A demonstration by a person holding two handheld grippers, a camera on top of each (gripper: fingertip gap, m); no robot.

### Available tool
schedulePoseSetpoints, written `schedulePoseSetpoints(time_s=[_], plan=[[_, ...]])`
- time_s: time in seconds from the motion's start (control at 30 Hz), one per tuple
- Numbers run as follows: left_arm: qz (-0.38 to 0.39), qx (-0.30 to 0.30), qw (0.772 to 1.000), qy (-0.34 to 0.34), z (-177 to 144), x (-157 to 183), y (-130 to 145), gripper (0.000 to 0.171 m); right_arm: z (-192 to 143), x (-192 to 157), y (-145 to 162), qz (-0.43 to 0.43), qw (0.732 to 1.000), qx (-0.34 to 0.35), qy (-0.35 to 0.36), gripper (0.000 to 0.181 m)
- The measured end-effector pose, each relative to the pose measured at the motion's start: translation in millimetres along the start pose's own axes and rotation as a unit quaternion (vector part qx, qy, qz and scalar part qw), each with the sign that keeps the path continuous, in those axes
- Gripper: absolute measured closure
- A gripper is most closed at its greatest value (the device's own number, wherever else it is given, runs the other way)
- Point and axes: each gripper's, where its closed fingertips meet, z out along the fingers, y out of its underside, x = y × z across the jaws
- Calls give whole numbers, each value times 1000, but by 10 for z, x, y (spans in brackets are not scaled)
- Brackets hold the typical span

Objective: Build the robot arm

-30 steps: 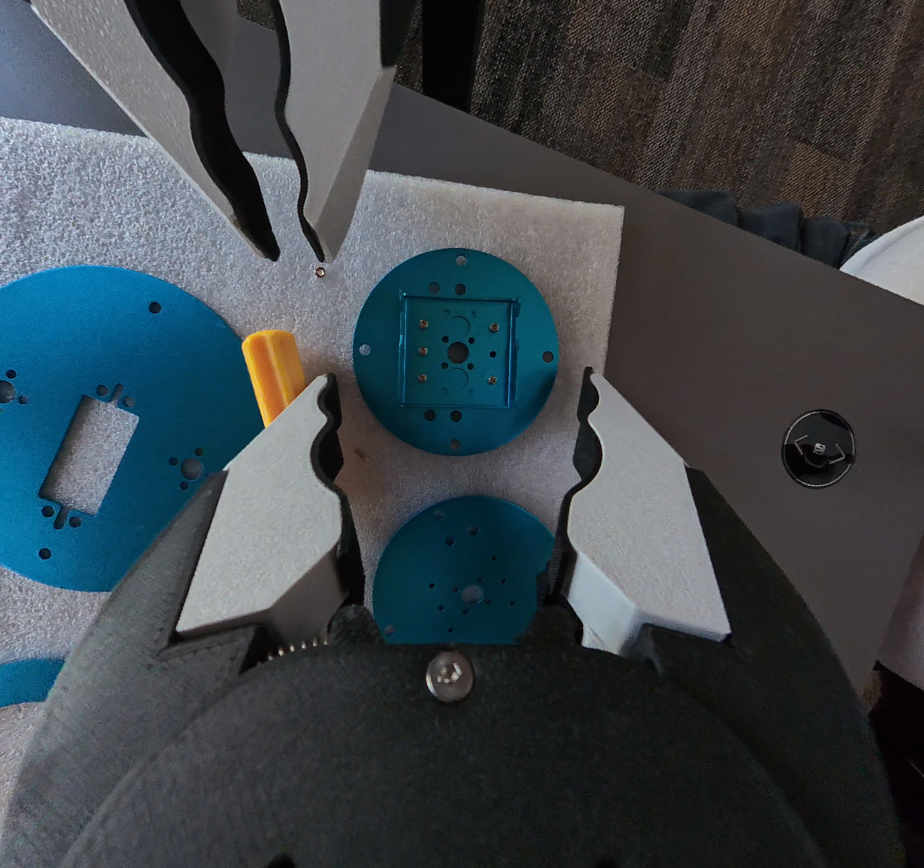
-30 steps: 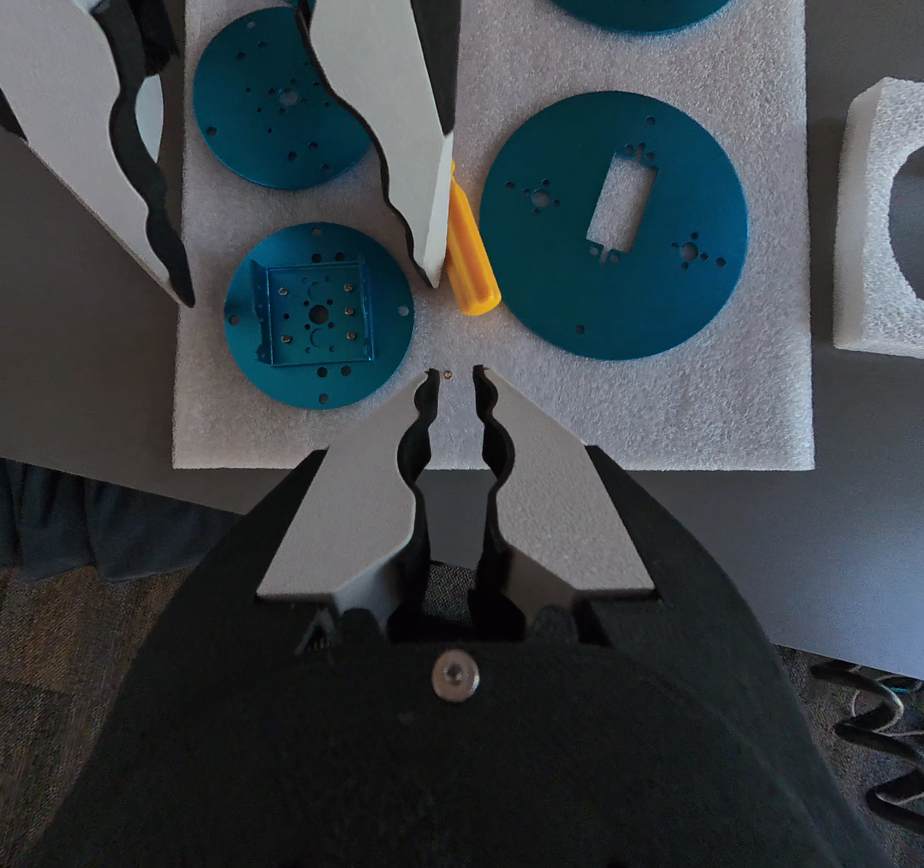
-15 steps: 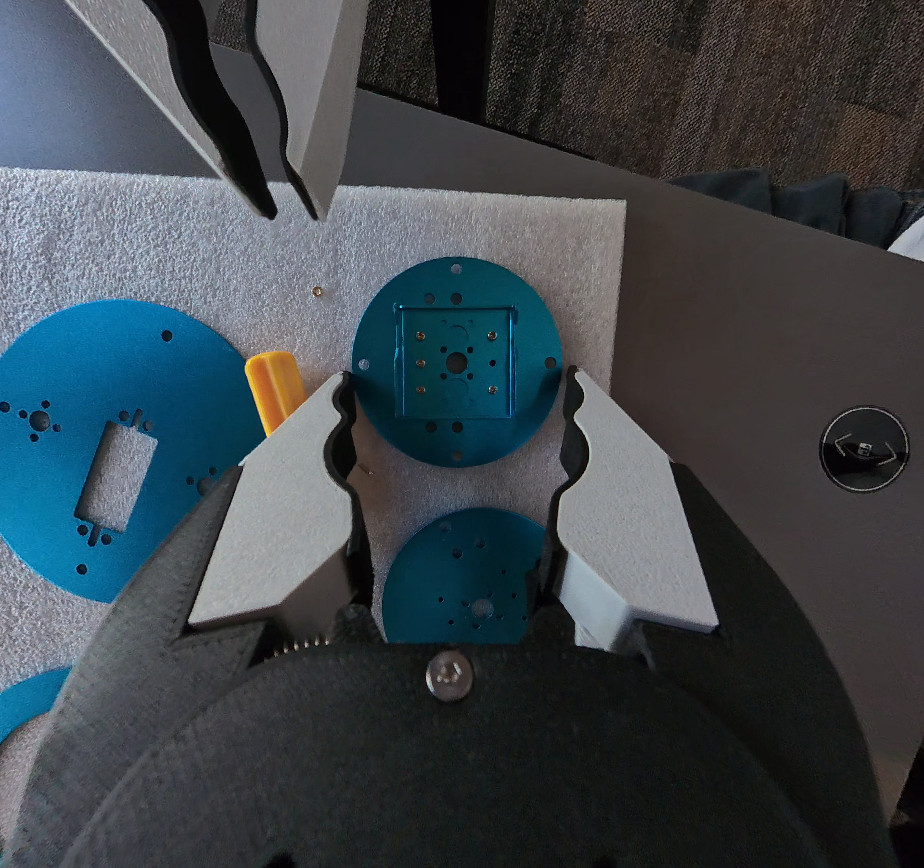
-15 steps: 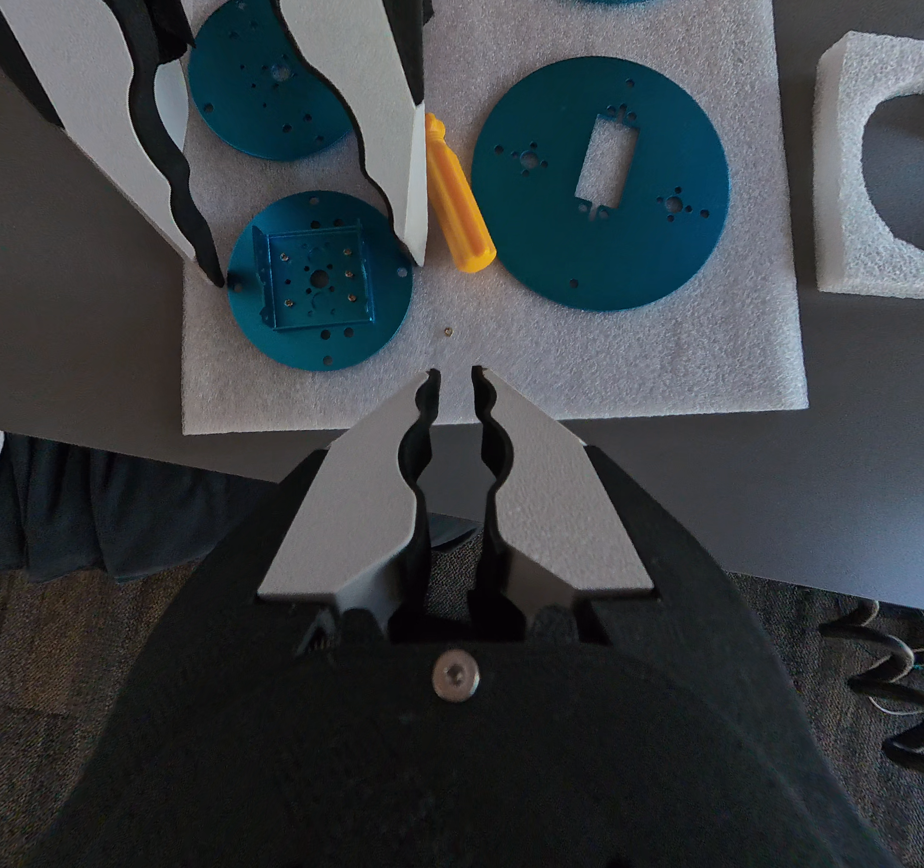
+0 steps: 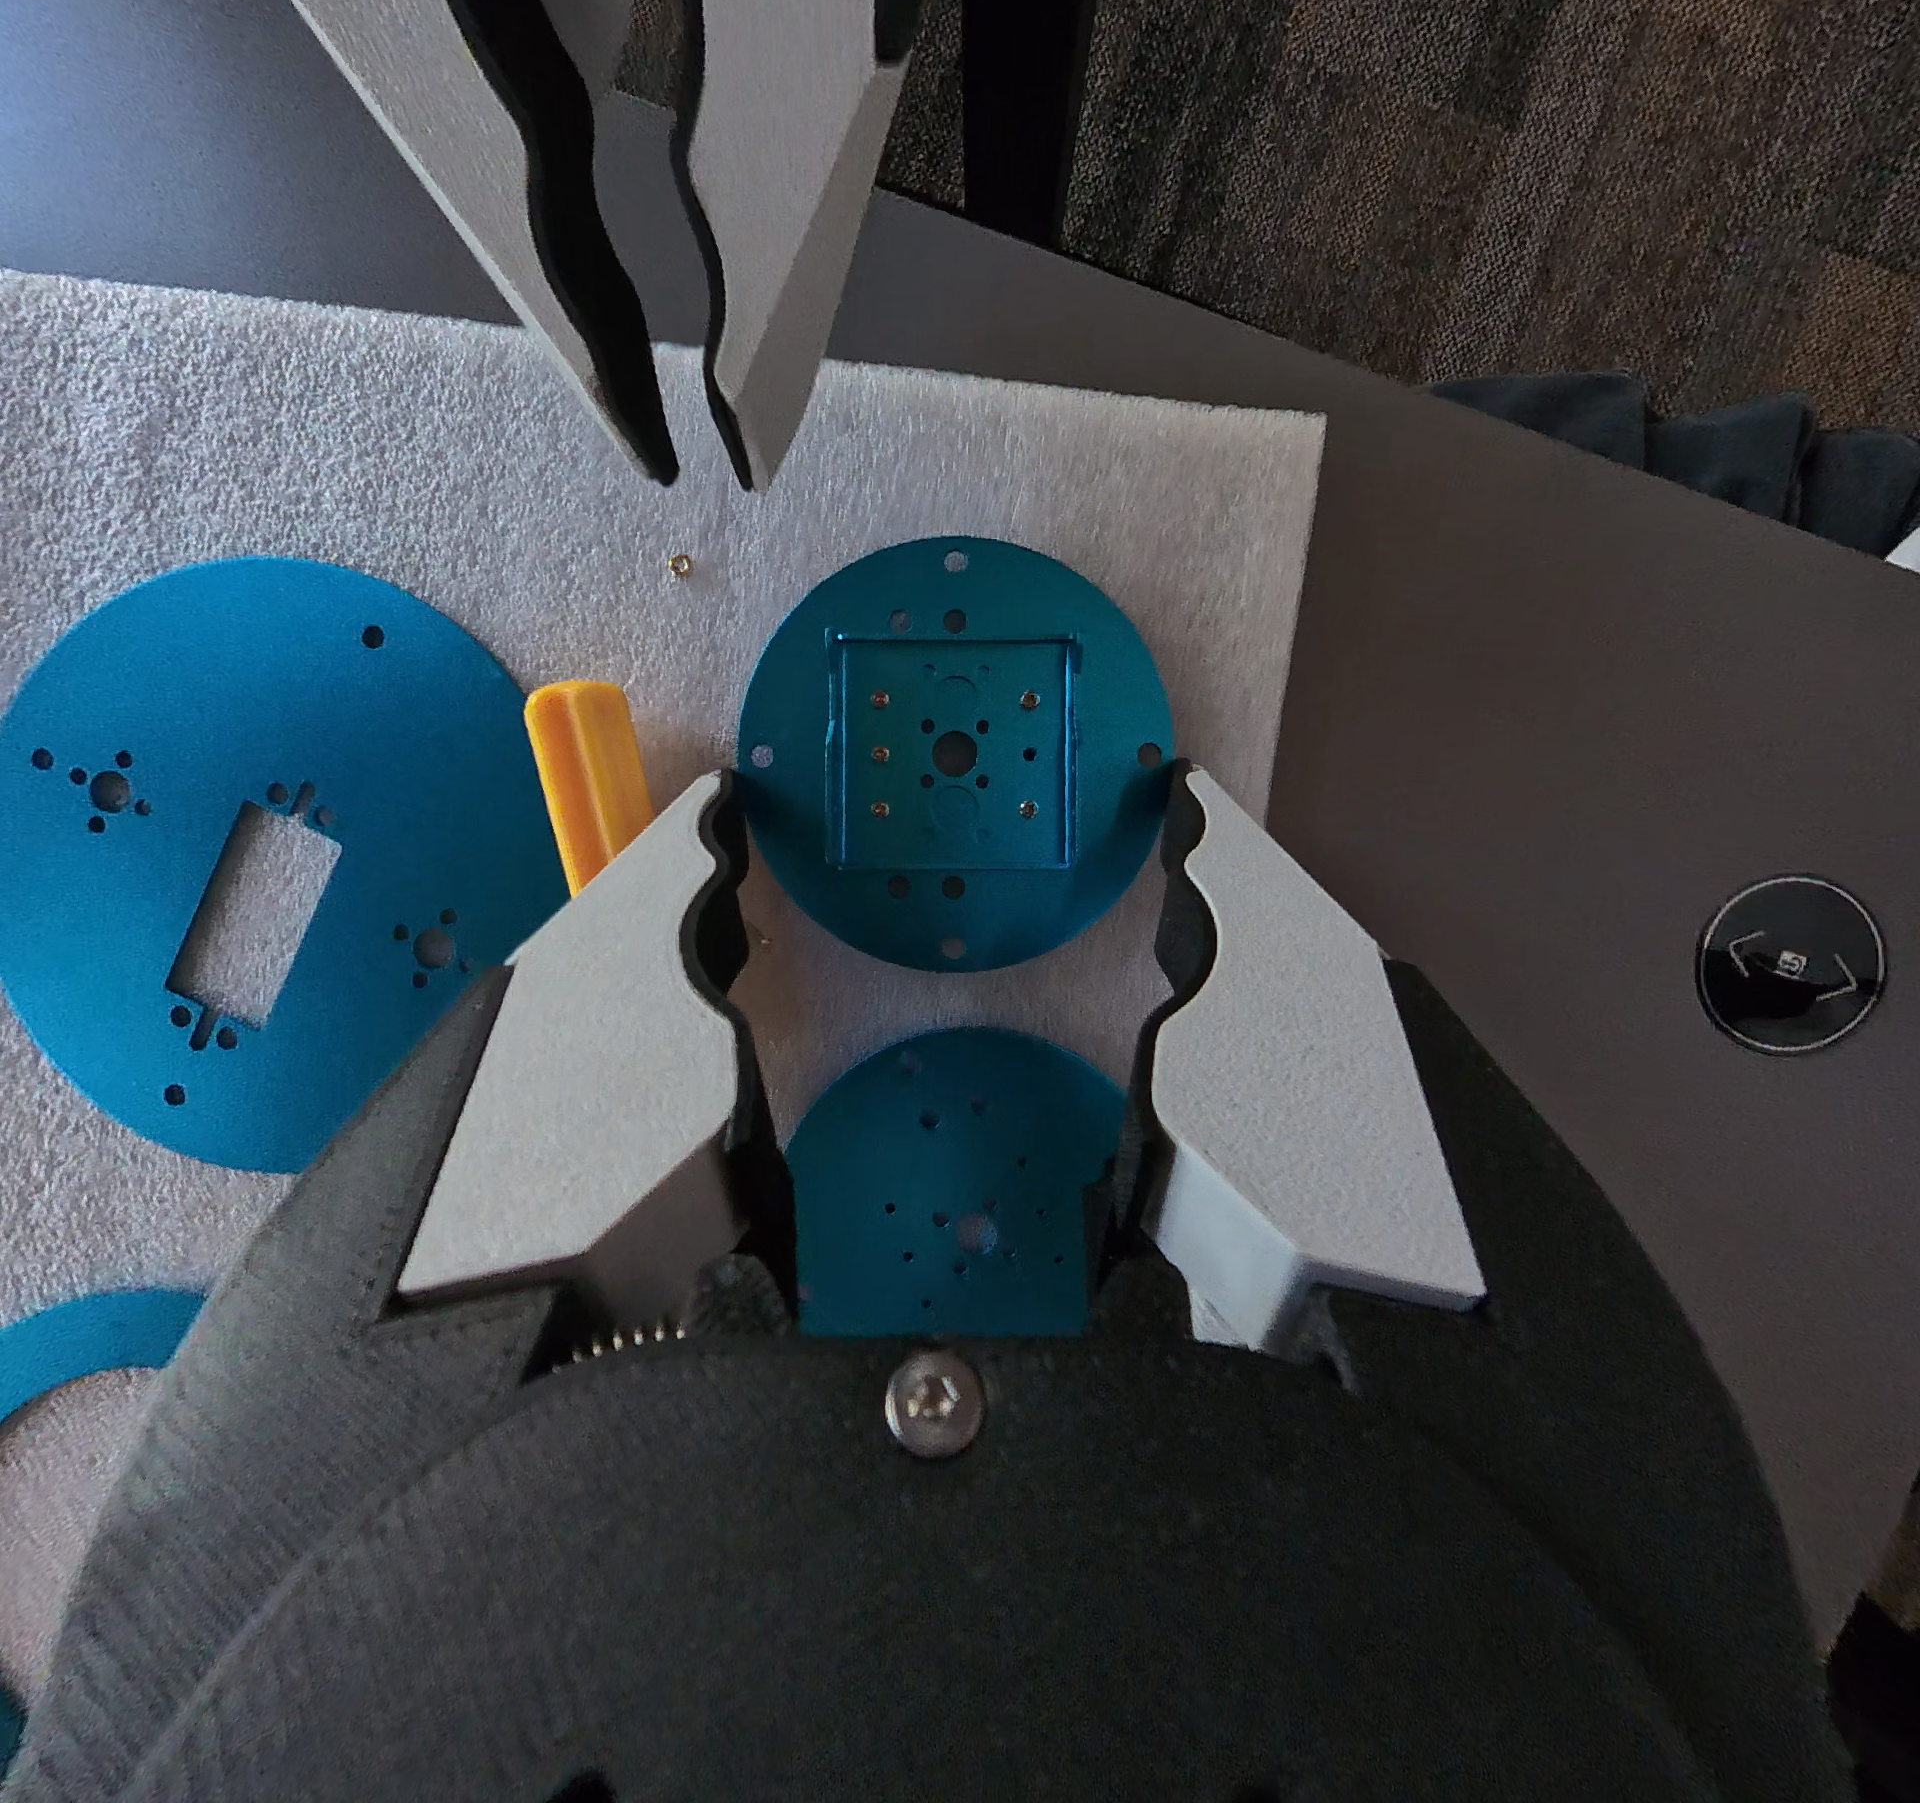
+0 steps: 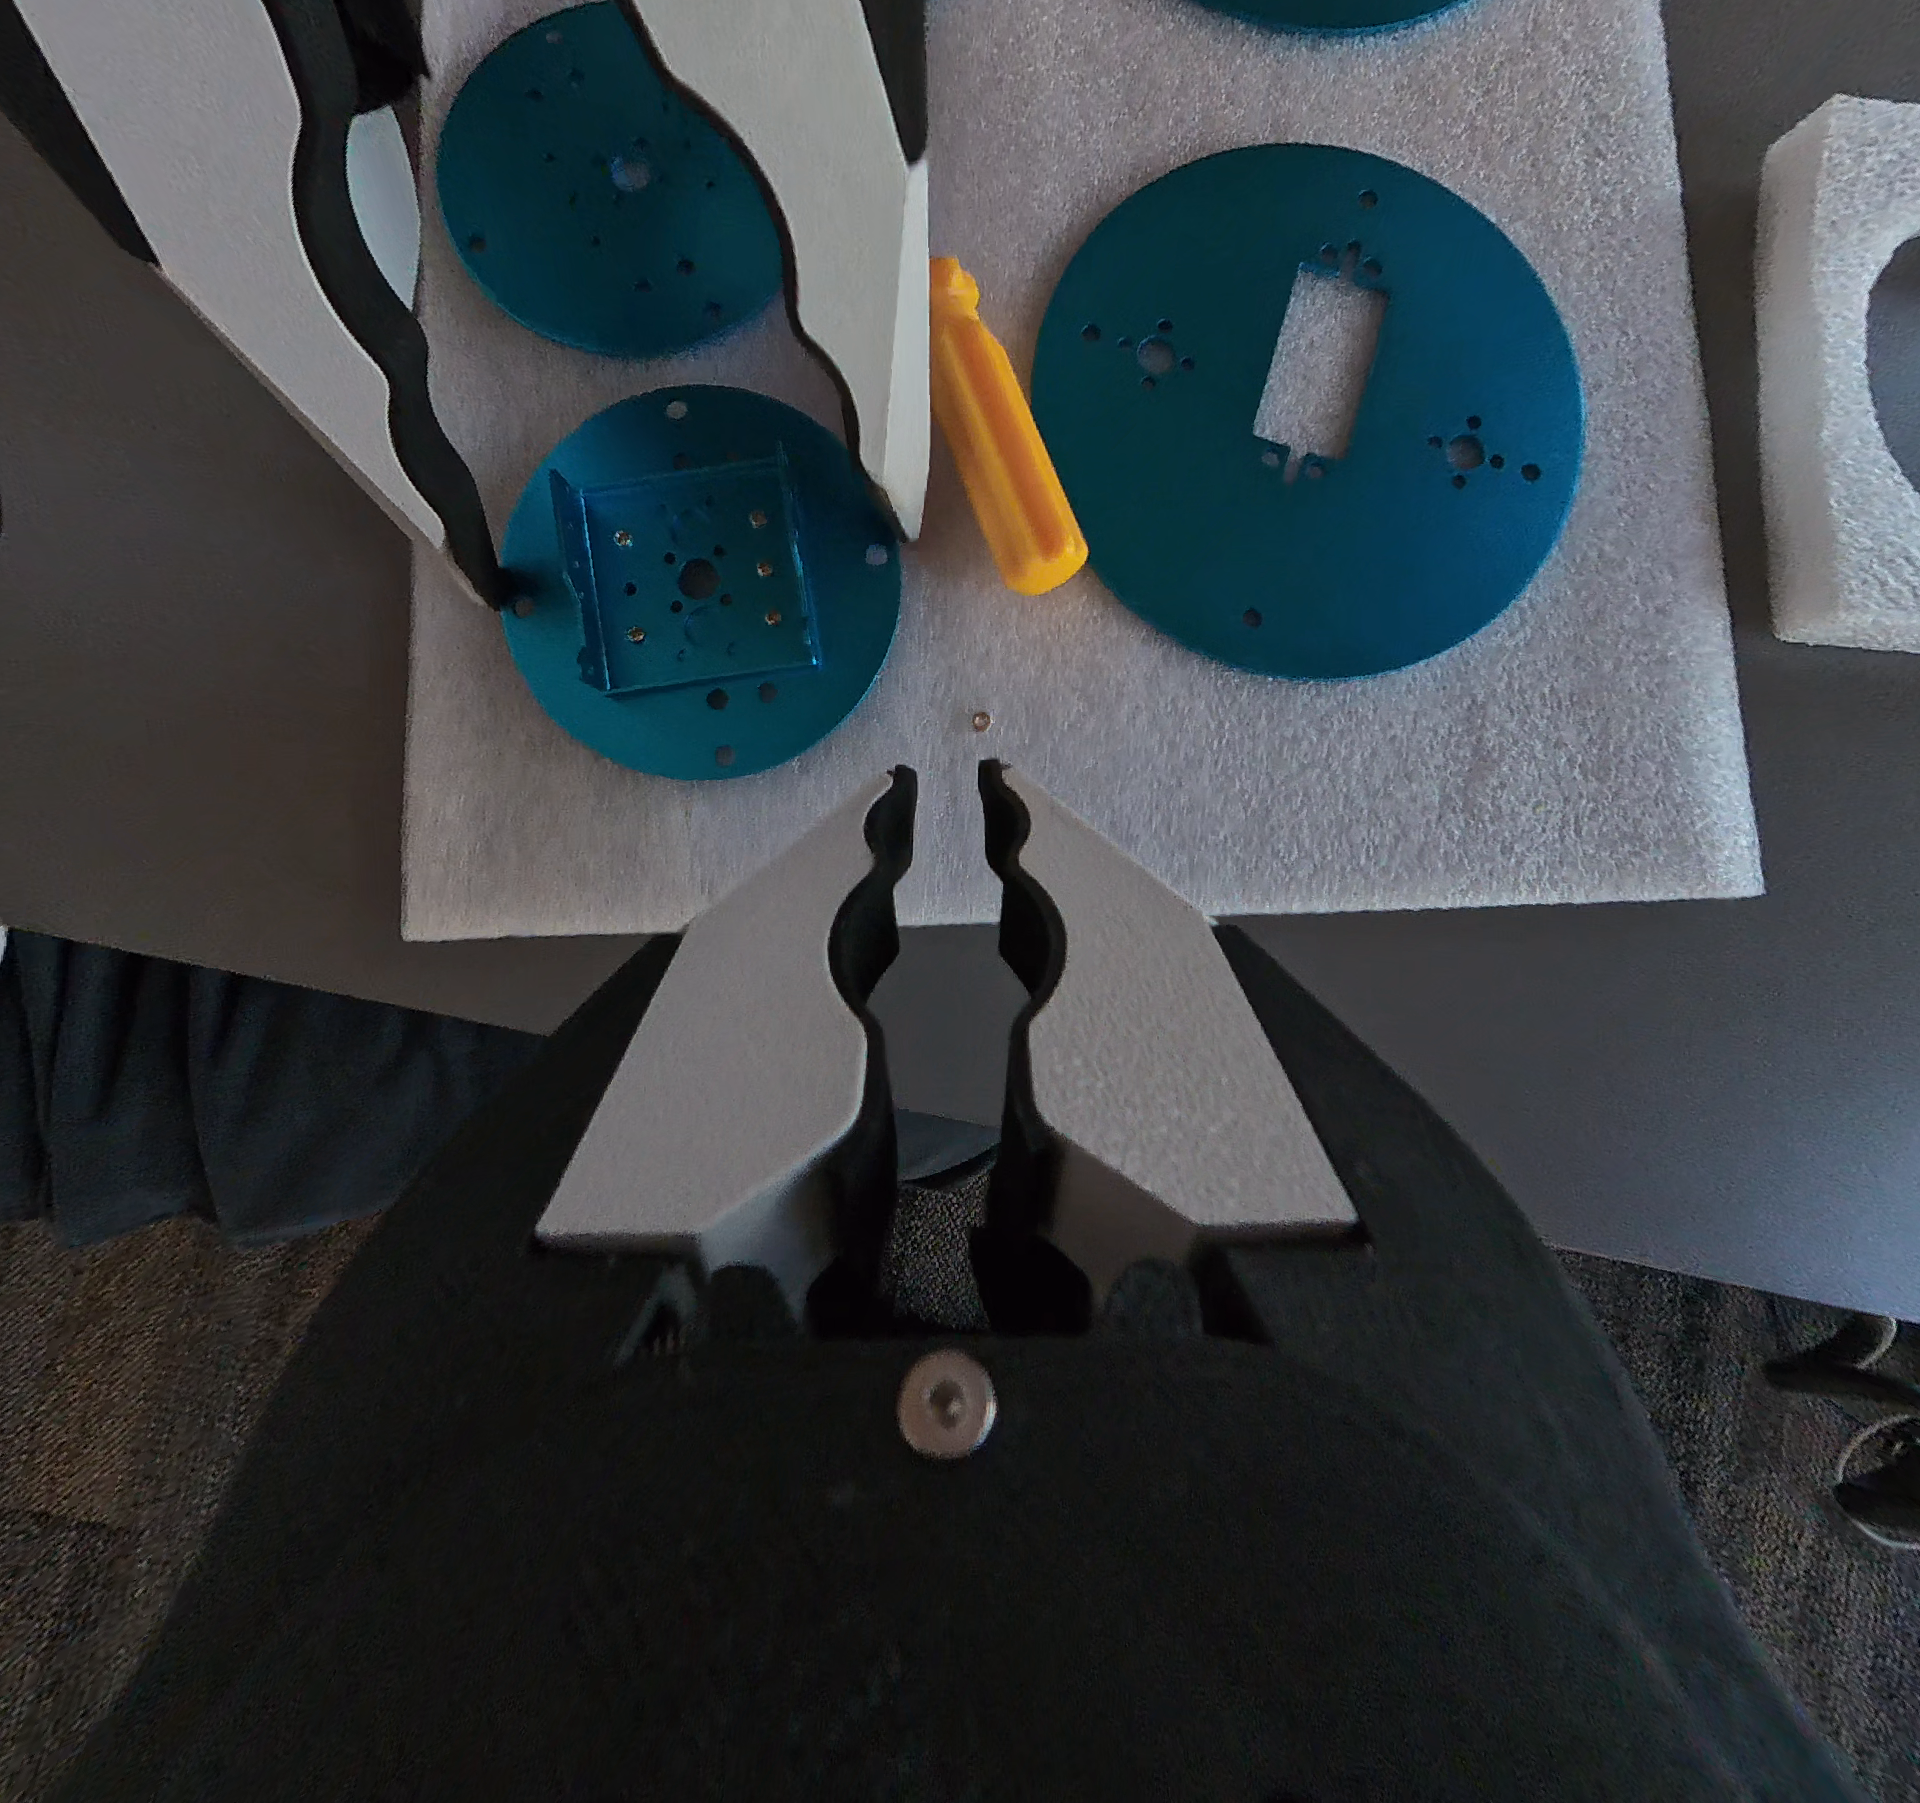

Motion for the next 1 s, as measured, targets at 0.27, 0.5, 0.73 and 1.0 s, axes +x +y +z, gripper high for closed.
schedulePoseSetpoints(time_s=[0.27,0.5,0.73,1.0], plan=[[-23,17,1000,-10,-201,-11,48,92,81,73,-58,-14,999,-32,0,172],[-56,49,997,-27,-489,-8,182,92,150,62,-29,-32,996,-82,-16,172],[-85,66,993,-41,-749,12,361,92,177,64,-10,-40,992,-119,-21,174],[-117,96,987,-56,-986,-25,487,92,171,36,-30,-55,988,-143,-16,179]])
